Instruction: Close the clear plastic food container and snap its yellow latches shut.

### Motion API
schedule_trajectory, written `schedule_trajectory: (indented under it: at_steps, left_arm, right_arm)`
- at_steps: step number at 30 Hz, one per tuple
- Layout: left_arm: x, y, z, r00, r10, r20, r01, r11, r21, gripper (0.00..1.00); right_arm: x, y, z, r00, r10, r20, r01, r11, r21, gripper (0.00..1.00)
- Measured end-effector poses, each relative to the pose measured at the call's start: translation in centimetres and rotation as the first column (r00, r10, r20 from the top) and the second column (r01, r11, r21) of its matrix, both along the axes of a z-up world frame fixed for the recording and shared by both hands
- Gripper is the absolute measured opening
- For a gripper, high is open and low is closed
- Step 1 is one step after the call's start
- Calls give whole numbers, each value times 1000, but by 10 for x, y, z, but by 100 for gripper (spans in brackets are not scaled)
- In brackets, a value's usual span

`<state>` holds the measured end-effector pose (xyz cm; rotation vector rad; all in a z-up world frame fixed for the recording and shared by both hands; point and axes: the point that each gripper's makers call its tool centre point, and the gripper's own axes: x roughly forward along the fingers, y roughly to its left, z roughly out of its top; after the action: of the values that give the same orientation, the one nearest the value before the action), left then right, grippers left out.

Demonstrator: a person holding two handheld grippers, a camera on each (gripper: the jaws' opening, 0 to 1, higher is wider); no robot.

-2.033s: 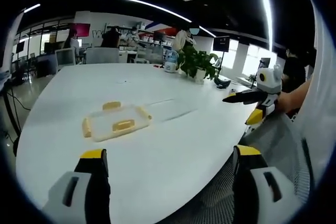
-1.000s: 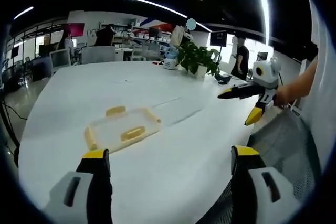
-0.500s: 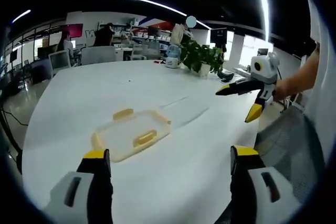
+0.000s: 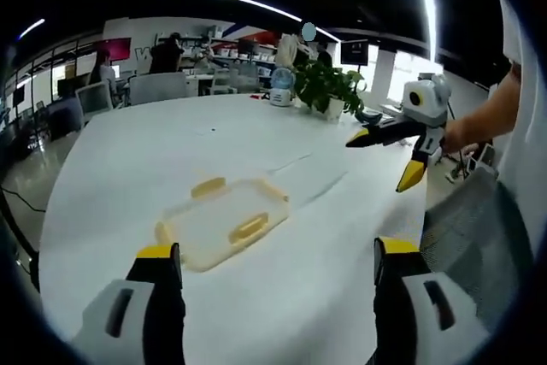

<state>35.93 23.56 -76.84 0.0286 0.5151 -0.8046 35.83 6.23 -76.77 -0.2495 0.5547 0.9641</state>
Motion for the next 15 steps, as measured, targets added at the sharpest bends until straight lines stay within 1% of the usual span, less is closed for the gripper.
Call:
schedule_trajectory:
  at_steps: [6, 15]
  left_arm:
    - [7, 8, -7, 1000, 0, -9, 0, 1000, 22, 91]
    - [17, 11, -7, 1000, -12, -5, 12, 999, 35, 90]
  right_arm:
    - [6, 8, -2, 1000, 21, 6, -21, 1000, -8, 84]
    - [19, 15, -1, 999, 47, 12, -46, 999, -15, 83]
